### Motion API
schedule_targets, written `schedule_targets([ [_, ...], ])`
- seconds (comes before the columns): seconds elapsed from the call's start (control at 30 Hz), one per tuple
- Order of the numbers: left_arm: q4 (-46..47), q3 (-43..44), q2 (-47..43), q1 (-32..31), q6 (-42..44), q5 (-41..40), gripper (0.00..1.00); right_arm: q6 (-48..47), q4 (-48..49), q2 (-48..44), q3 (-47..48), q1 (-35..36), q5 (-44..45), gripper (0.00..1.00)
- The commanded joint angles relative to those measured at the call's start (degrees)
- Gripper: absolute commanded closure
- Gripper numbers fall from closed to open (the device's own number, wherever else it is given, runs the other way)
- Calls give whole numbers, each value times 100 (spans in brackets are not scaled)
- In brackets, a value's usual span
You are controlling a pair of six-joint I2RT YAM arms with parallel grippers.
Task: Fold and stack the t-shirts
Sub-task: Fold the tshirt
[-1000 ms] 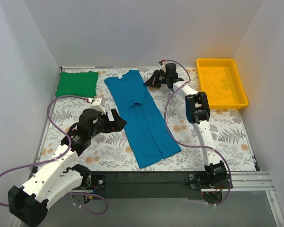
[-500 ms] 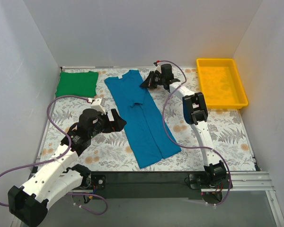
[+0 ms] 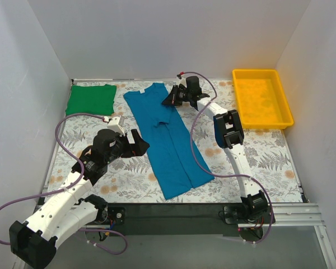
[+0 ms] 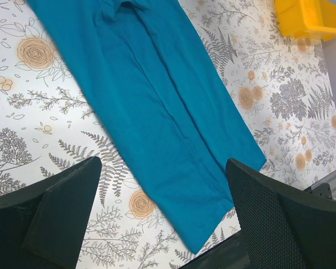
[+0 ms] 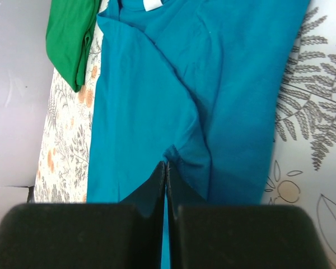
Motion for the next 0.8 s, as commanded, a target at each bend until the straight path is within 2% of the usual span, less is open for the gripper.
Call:
schedule_targets([
  [0.0, -69, -23, -111, 10, 44, -98, 7, -142, 60, -512, 142, 81, -36, 99],
  [0.77, -131, -58, -198, 19, 35, -124, 7, -308, -10, -582, 116, 415, 16, 99],
])
